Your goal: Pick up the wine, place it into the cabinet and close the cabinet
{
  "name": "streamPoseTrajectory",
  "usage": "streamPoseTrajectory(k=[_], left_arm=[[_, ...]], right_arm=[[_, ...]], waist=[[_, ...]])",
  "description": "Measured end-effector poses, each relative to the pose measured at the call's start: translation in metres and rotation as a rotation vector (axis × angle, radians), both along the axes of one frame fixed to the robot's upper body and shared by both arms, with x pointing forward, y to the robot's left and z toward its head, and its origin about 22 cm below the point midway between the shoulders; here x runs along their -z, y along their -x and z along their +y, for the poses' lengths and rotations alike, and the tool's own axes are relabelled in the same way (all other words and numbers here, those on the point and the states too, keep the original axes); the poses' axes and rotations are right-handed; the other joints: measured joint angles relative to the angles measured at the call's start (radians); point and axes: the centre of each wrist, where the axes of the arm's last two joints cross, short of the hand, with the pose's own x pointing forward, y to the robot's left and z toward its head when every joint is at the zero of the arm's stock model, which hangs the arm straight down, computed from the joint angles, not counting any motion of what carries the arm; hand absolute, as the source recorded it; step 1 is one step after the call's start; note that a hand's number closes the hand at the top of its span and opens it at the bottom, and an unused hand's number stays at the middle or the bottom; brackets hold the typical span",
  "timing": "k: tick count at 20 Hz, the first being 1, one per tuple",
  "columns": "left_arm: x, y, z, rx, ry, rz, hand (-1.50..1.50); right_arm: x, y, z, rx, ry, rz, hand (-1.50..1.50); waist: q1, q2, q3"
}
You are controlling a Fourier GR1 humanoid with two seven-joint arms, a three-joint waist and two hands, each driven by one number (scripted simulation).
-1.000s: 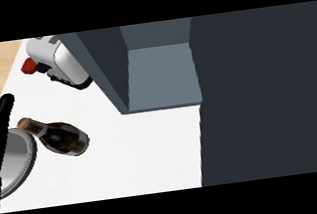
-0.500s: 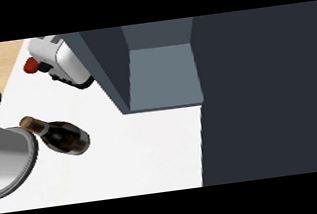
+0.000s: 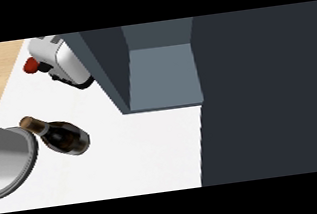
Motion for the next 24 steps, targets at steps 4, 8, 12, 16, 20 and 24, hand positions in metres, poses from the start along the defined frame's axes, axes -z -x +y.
streamPoseTrajectory(k=[4,8,12,16,20,24], left_arm=[[-0.008,0.001,0.003,-0.015,-0.009,-0.039,-1.50],[-0.013,0.001,0.008,-0.042,-0.017,-0.048,-1.50],[-0.013,0.000,0.013,-0.061,-0.022,-0.047,-1.50],[-0.010,-0.001,0.018,-0.065,-0.030,-0.033,-1.50],[-0.003,-0.002,0.021,-0.061,-0.024,-0.013,-1.50],[0.009,-0.001,0.026,-0.061,-0.034,0.006,-1.50]], right_arm=[[-0.004,-0.003,-0.001,0.023,0.004,-0.007,-1.50],[-0.010,-0.003,0.006,0.033,-0.006,0.004,-1.50],[-0.009,-0.002,0.006,0.042,-0.001,0.010,-1.50],[-0.014,-0.003,0.007,0.056,0.014,0.014,-1.50],[-0.012,-0.002,0.002,0.085,0.022,-0.002,-1.50],[-0.014,-0.003,-0.007,0.135,0.042,-0.014,-1.50]], waist=[[-0.002,0.001,0.000],[-0.004,0.003,0.000],[-0.008,0.005,-0.001],[-0.009,0.006,-0.001],[-0.011,0.007,-0.001],[-0.012,0.008,-0.001]])
